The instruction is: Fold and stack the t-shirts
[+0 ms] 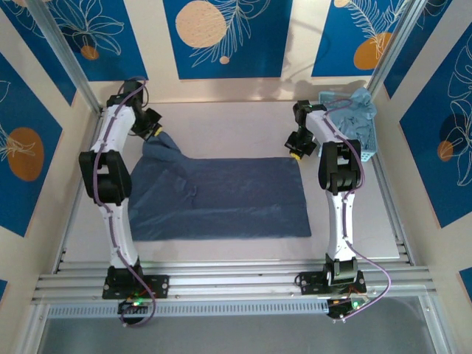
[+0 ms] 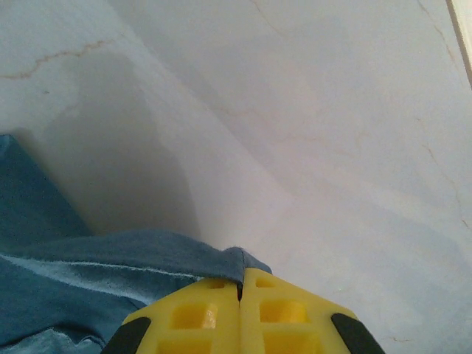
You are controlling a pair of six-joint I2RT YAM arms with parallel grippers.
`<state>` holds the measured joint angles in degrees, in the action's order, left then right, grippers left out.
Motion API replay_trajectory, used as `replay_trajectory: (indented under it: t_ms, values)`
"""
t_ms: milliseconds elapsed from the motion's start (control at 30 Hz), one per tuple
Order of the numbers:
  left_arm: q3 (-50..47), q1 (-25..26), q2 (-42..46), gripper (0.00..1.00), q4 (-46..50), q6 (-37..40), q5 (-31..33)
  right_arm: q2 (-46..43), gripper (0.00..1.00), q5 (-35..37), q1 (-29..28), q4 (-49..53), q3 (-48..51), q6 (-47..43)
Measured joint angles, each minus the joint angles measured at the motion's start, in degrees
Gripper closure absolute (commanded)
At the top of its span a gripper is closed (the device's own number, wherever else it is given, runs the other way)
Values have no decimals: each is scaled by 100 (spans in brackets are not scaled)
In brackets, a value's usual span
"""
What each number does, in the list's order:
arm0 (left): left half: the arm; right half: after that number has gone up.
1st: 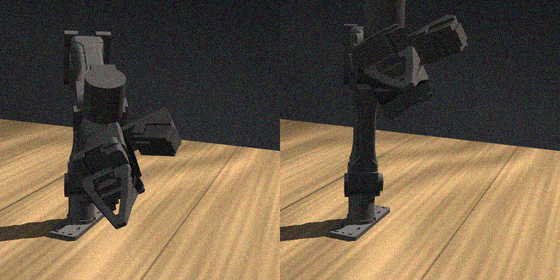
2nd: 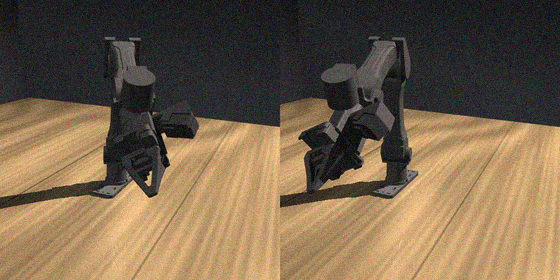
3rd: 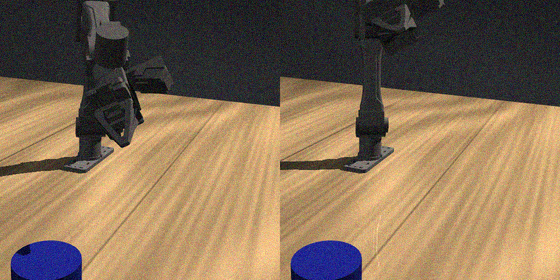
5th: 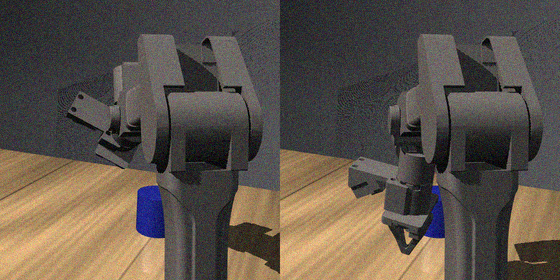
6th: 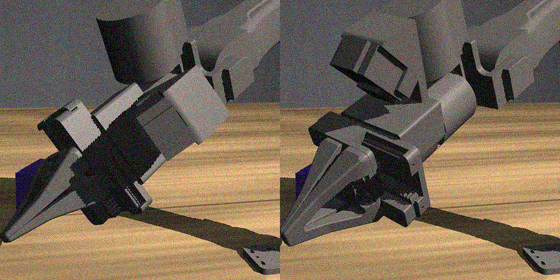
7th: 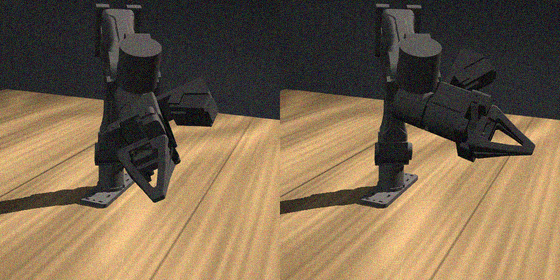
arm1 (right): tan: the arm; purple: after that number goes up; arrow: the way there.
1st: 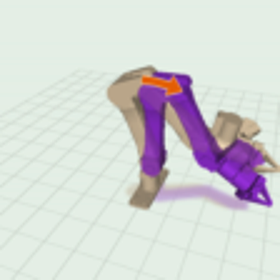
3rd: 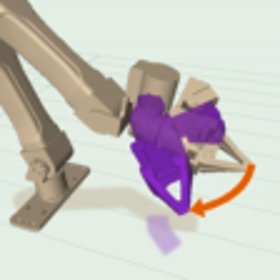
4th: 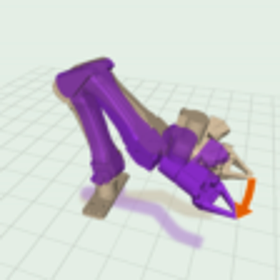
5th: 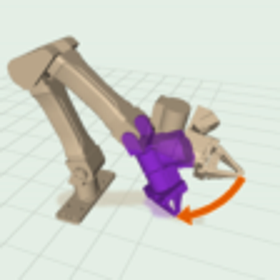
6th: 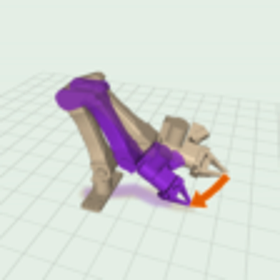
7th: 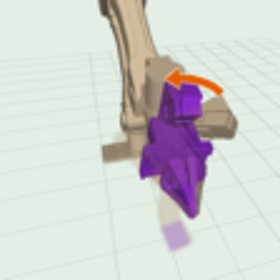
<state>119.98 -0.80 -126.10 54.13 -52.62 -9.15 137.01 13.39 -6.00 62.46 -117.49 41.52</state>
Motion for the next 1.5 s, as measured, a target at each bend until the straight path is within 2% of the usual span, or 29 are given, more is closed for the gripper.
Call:
replay_trajectory:
  t_ms: [200,467,700,1067,1300,1500]
  values:
    - [-417,-74,660,100,-22,63,-7,-518,100,-2,-42,-374,595,-271]
    - [-2660,-188,2409,100,-487,59,-28,-1541,100,-9,-157,-804,1394,-581]
    - [-3941,-321,3421,100,-616,111,109,-2302,100,-33,-264,-1073,2361,-621]
    - [-5163,-409,5219,100,-103,214,1034,-3093,100,146,-304,-1185,3447,-527]
    - [-6000,-424,5912,100,452,188,1569,-3169,100,295,-264,-1163,3716,-404]
    - [-6782,-431,6441,100,750,-142,1692,-3178,100,339,-256,-1115,3980,-315]
